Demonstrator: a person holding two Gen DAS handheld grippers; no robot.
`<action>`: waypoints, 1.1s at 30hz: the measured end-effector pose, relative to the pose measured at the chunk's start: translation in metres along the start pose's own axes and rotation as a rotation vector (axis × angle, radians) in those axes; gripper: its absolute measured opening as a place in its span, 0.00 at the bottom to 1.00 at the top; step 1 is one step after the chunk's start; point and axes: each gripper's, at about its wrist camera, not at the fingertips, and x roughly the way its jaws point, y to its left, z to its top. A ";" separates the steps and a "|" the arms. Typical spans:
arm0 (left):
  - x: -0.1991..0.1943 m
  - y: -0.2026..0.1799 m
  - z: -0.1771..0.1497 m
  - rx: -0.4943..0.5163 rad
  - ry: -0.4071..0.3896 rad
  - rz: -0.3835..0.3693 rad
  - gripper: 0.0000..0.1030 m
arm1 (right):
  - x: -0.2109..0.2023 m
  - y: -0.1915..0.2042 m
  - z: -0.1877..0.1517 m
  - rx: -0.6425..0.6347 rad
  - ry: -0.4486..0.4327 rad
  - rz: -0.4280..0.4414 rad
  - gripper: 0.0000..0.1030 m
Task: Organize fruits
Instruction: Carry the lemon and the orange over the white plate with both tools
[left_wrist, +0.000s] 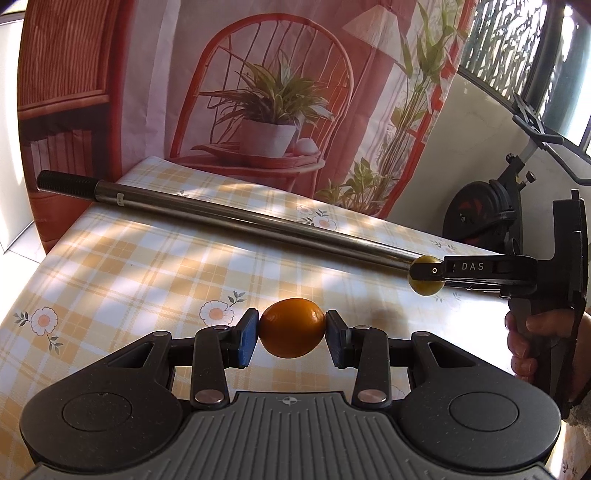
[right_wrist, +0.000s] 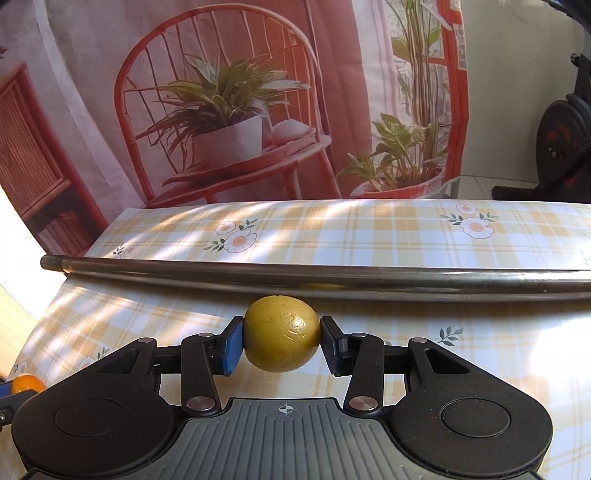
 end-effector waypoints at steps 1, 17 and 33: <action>-0.002 -0.002 0.000 0.004 -0.003 -0.004 0.40 | -0.008 0.000 -0.002 0.000 -0.007 0.005 0.39; -0.048 -0.052 -0.020 0.100 -0.017 -0.065 0.40 | -0.128 -0.002 -0.065 -0.021 -0.114 0.051 0.39; -0.071 -0.086 -0.063 0.209 0.049 -0.143 0.40 | -0.200 -0.017 -0.140 0.075 -0.183 0.058 0.39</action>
